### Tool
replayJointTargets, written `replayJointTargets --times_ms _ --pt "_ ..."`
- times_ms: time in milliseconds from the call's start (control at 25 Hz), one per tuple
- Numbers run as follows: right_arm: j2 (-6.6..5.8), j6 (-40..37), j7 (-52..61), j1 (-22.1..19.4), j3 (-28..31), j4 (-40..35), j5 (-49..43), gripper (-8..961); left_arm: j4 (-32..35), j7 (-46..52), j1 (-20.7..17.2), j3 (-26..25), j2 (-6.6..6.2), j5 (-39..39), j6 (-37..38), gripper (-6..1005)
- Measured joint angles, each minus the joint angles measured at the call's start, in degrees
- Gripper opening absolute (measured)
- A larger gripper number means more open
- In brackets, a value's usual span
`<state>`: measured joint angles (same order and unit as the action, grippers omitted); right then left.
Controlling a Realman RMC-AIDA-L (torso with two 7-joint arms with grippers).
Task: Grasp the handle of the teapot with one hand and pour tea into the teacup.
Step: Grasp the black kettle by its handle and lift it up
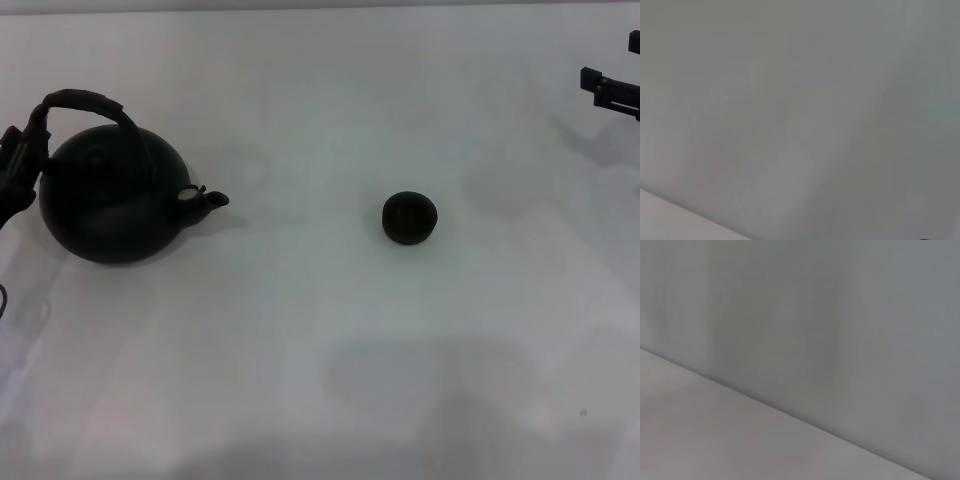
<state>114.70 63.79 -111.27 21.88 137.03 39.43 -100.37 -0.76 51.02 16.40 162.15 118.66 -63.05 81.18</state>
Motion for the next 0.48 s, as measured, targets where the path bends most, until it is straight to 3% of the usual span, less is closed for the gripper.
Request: replayJointTargets --times_ms 480 --pt "0.00 0.2 -0.1 -0.1 0.0 -0.1 0.0 834 -5.4 1.2 1.5 0.6 -0.03 2.7 -0.4 292"
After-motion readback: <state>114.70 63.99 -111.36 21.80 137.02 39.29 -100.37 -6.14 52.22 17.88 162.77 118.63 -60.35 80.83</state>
